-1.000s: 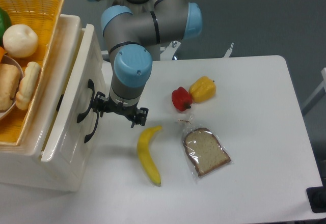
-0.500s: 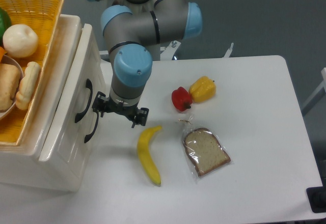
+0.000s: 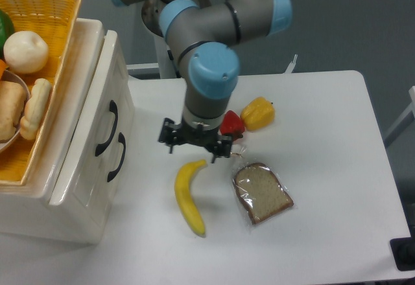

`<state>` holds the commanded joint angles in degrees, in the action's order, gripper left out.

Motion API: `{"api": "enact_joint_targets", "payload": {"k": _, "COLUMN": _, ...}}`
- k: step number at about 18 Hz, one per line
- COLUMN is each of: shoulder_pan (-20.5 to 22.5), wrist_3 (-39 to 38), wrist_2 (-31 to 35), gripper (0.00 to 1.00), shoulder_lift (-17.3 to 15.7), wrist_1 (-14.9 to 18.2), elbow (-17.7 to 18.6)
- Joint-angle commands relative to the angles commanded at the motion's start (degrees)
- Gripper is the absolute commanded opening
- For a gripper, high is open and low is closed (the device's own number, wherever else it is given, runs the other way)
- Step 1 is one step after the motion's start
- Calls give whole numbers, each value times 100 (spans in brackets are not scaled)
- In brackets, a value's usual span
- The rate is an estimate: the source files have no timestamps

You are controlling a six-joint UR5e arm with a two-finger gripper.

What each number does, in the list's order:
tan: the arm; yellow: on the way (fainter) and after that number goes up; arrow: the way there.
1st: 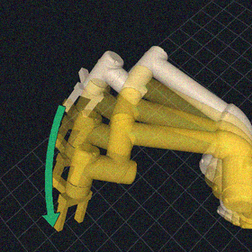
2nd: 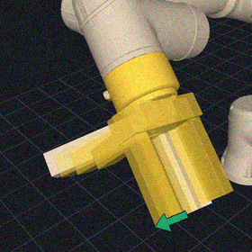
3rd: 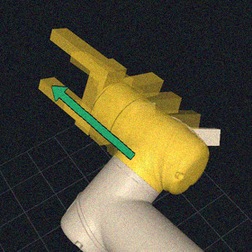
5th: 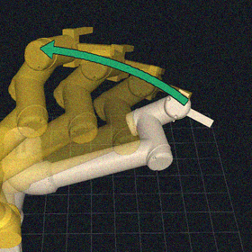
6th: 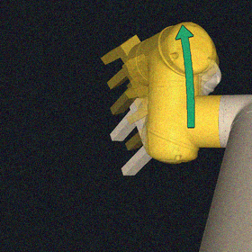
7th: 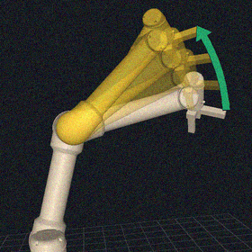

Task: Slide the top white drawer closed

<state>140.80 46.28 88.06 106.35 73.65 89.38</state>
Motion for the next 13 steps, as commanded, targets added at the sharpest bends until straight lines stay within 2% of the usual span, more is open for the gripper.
{"api": "enact_joint_targets", "payload": {"k": 5, "shoulder_pan": 386, "wrist_3": 1206, "wrist_2": 247, "gripper": 100, "shoulder_lift": -17, "wrist_1": -18, "elbow": -9}}
{"api": "enact_joint_targets", "payload": {"k": 11, "shoulder_pan": 1151, "wrist_3": 2708, "wrist_2": 326, "gripper": 100, "shoulder_lift": -298, "wrist_1": -17, "elbow": 26}}
{"api": "enact_joint_targets", "payload": {"k": 13, "shoulder_pan": 1345, "wrist_3": 2921, "wrist_2": 317, "gripper": 100, "shoulder_lift": -386, "wrist_1": -9, "elbow": 26}}
